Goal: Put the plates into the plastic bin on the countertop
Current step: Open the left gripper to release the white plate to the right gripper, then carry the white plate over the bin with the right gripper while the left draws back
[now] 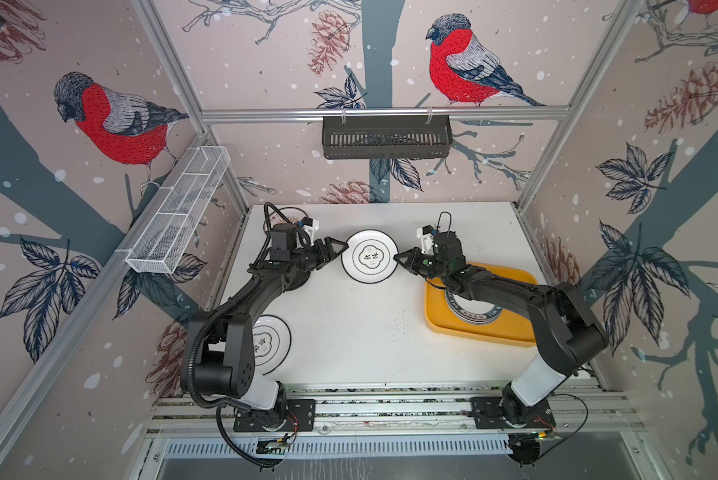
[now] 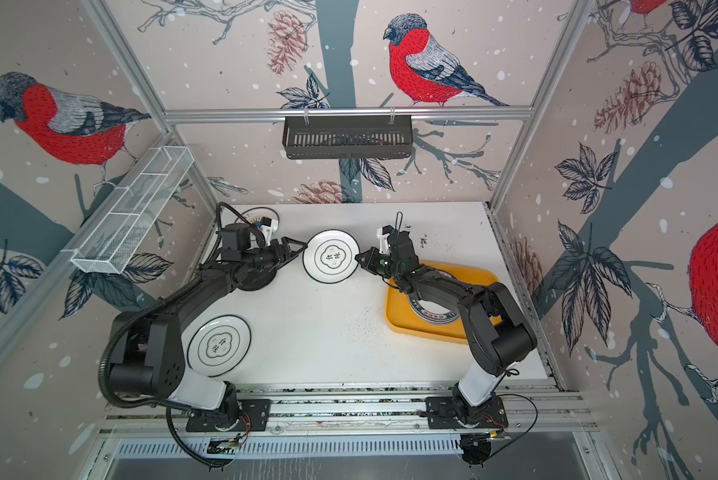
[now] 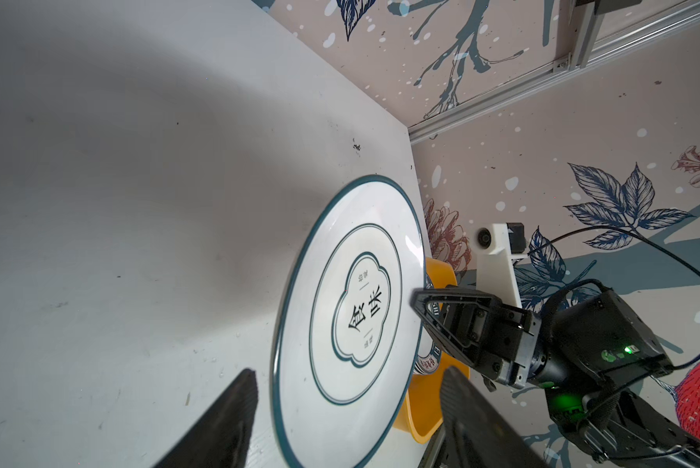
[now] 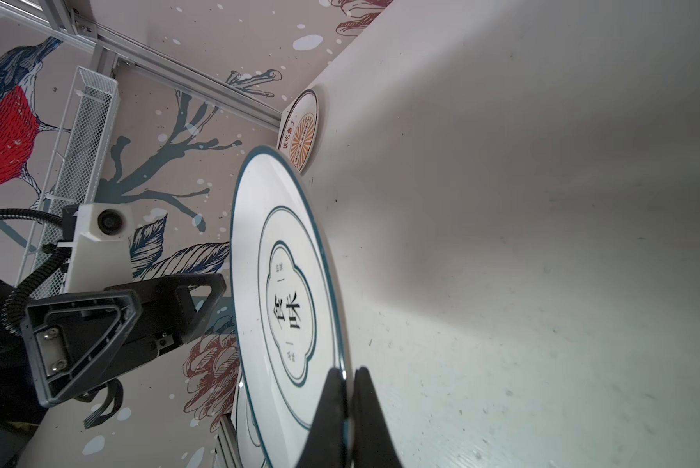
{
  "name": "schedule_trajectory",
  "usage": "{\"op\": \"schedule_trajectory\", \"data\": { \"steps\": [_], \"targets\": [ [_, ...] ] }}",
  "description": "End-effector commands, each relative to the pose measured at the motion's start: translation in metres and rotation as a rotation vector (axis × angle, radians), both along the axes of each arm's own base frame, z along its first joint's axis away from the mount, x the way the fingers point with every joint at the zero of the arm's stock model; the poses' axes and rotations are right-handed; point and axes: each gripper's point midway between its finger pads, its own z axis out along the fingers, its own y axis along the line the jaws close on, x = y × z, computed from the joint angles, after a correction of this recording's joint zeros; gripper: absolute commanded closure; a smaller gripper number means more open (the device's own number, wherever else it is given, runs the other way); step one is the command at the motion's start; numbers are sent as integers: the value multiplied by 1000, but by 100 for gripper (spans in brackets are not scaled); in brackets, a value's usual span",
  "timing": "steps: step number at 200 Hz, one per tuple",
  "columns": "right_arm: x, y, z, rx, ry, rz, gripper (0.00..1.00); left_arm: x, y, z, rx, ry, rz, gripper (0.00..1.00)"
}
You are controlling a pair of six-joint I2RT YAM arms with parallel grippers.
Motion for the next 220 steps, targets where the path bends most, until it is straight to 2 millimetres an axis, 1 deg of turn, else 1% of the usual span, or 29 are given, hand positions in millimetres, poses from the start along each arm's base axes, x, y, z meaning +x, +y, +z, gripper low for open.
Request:
{"op": "schedule_trajectory", "data": {
  "steps": [1,20,24,32,36,39,43,64,91,114,135,159,178,197,209,213,215,220],
  "targets": [
    [6,-9,8,-17,-40,-34,99,5,9,6,81,-49,41,25],
    [8,-17,8,-31,-33,-57,99,2,14,2,159,-52,62,23],
    [9,-19,7,-35,-32,-62,99,5,13,14,165,-86,64,22],
    [11,-23,8,-43,-31,-73,99,4,12,21,182,-114,65,20],
    [12,-25,10,-48,-33,-79,99,3,11,24,190,-128,64,13],
    [12,-27,10,-52,-33,-84,99,1,10,26,195,-137,60,5],
    [14,-30,11,-55,-36,-93,99,0,8,28,202,-151,58,4],
    [19,-45,16,-68,-37,-127,99,-9,-6,43,231,-213,19,4],
    [23,-66,23,-90,-46,-177,99,-23,-28,53,258,-264,-43,4],
    [22,-82,27,-101,-47,-218,99,-35,-48,55,290,-304,-104,4],
    [16,-95,31,-93,-46,-249,99,-48,-68,56,320,-341,-170,4],
    [8,-111,32,-101,-35,-283,99,-65,-90,54,382,-399,-244,4],
    [0,-125,33,-105,-32,-315,99,-76,-104,48,441,-449,-280,4],
    [-6,-139,33,-109,-27,-343,99,-80,-114,45,461,-475,-307,4],
    [-9,-148,34,-116,-25,-364,99,-76,-117,47,458,-466,-292,4],
    [-10,-152,30,-123,-15,-370,99,-73,-117,48,463,-461,-286,4],
    [-12,-153,36,-117,-29,-374,99,-72,-117,48,466,-458,-284,3],
    [-14,-157,38,-118,-32,-383,99,-70,-117,49,473,-450,-277,4]
  ]
}}
